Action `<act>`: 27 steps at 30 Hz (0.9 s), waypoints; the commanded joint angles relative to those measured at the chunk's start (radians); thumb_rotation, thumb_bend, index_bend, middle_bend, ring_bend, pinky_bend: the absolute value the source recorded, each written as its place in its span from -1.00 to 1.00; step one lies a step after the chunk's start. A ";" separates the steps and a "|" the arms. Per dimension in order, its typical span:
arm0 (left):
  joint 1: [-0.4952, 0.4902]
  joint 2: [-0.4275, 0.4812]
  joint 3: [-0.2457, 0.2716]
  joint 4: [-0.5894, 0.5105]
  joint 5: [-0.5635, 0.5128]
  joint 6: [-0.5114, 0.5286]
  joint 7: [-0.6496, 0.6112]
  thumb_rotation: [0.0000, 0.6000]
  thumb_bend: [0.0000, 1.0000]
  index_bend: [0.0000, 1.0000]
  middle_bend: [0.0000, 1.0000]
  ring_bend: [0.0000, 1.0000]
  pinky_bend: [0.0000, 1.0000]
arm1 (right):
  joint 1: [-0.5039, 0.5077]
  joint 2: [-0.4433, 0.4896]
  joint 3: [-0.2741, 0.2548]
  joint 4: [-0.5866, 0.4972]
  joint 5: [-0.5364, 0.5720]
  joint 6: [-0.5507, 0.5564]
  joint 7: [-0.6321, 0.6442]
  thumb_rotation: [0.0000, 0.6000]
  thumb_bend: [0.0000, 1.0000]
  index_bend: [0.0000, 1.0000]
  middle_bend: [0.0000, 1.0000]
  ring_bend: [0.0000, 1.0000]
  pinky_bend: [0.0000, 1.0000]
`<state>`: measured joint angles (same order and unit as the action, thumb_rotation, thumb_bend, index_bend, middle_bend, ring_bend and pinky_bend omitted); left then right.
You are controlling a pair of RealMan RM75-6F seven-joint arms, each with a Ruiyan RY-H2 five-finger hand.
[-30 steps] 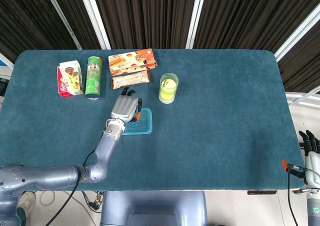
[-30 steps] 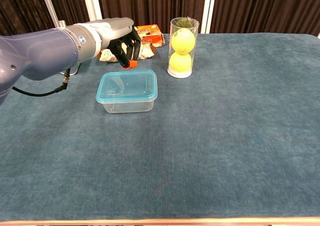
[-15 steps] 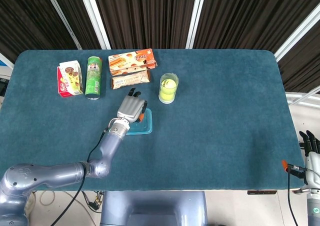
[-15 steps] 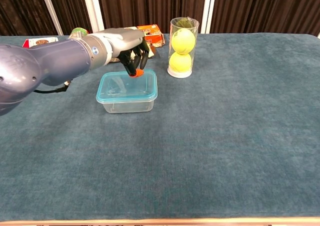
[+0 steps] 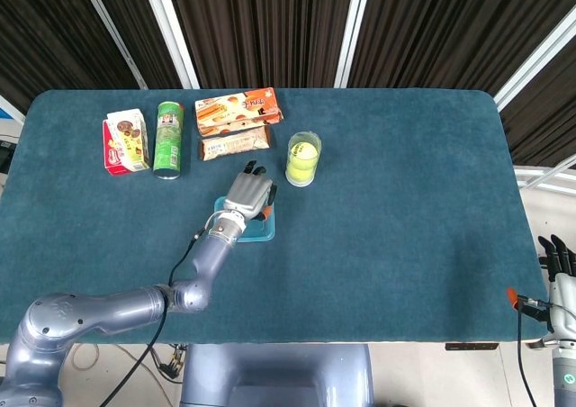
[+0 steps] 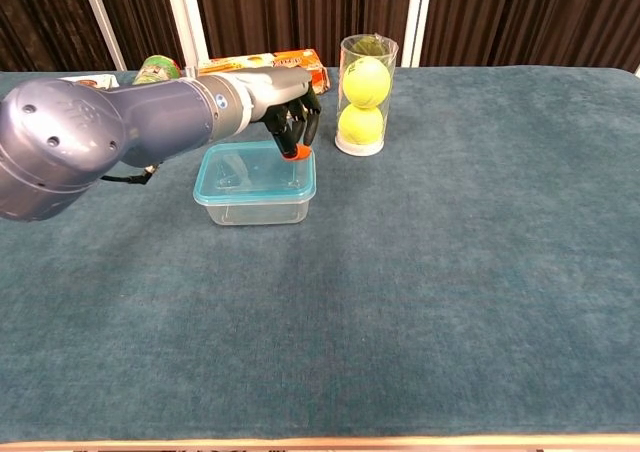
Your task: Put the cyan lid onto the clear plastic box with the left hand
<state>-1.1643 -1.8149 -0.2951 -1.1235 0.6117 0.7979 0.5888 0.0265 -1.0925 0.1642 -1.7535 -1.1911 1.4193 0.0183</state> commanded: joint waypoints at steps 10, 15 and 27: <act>-0.017 0.001 0.022 0.006 0.017 0.035 0.060 1.00 -0.05 0.31 0.24 -0.71 -0.91 | 0.001 -0.001 0.000 -0.001 0.005 -0.004 -0.001 1.00 -0.42 -0.80 -1.00 -1.00 -1.00; -0.019 -0.004 0.031 0.029 0.026 0.037 0.072 1.00 -0.03 0.31 0.24 -0.71 -0.91 | 0.000 0.000 0.001 -0.001 0.009 -0.005 0.000 1.00 -0.42 -0.80 -1.00 -1.00 -1.00; -0.019 -0.031 0.037 0.078 0.052 0.030 0.073 1.00 0.00 0.31 0.22 -0.71 -0.91 | 0.001 0.000 0.001 -0.002 0.013 -0.008 -0.001 1.00 -0.42 -0.80 -1.00 -1.00 -1.00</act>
<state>-1.1834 -1.8444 -0.2583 -1.0471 0.6620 0.8283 0.6621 0.0275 -1.0929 0.1657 -1.7559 -1.1781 1.4112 0.0177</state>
